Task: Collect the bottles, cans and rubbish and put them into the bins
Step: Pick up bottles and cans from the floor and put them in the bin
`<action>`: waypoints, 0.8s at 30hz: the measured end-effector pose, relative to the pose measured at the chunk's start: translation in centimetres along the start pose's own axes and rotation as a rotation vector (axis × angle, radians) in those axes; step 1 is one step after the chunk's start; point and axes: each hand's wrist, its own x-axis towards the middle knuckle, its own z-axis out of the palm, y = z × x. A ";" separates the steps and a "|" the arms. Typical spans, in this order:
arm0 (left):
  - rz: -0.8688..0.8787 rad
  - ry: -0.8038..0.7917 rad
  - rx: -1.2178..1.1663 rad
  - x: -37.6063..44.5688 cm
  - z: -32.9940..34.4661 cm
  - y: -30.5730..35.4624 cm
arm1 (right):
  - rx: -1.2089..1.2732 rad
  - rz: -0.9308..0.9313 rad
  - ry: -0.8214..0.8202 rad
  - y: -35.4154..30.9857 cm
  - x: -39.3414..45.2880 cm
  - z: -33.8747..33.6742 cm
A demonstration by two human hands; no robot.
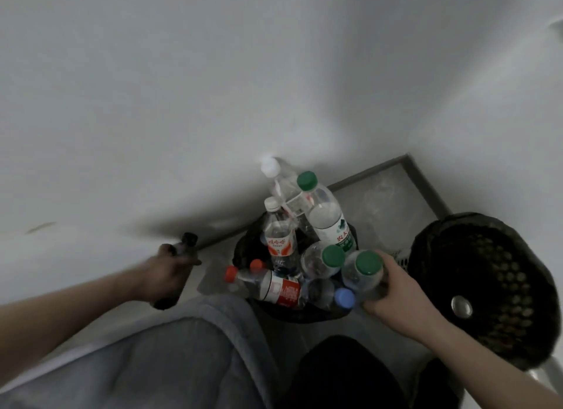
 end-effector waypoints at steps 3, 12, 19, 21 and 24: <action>0.049 0.035 -0.123 -7.9 -6.6 8.1 | -0.051 -0.008 -0.014 -0.3 -0.2 -1.5; 0.093 0.180 -0.605 -15.6 -10.3 20.9 | -0.084 -0.027 -0.044 -0.7 -0.7 -3.4; -0.172 0.031 -0.865 -14.0 -7.5 28.4 | -0.003 -0.076 -0.062 -1.3 -1.0 -3.6; -0.216 -0.001 -0.861 -13.4 -6.5 29.4 | -0.015 -0.084 -0.068 -1.2 -0.7 -3.6; -0.285 -0.024 -0.859 -12.4 -5.3 30.1 | -0.013 -0.077 -0.076 -1.3 -0.3 -3.4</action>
